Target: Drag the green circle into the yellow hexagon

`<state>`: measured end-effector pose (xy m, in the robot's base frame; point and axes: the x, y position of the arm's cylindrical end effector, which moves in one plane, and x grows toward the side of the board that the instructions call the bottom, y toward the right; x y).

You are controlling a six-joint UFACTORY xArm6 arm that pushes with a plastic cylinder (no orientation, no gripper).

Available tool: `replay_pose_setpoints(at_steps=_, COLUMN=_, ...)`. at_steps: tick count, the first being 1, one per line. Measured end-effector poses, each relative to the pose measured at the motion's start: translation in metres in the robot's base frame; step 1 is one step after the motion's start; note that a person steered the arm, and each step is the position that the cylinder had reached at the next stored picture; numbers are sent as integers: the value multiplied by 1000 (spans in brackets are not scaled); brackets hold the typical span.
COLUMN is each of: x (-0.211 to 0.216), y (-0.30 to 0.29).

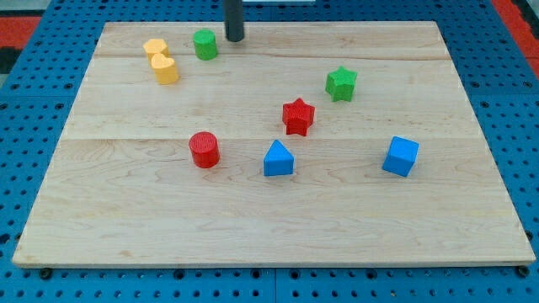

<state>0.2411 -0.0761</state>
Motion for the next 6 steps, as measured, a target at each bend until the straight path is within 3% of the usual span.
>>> replay_pose_setpoints(at_steps=2, x=21, y=-54)
replay_pose_setpoints(at_steps=6, x=18, y=257)
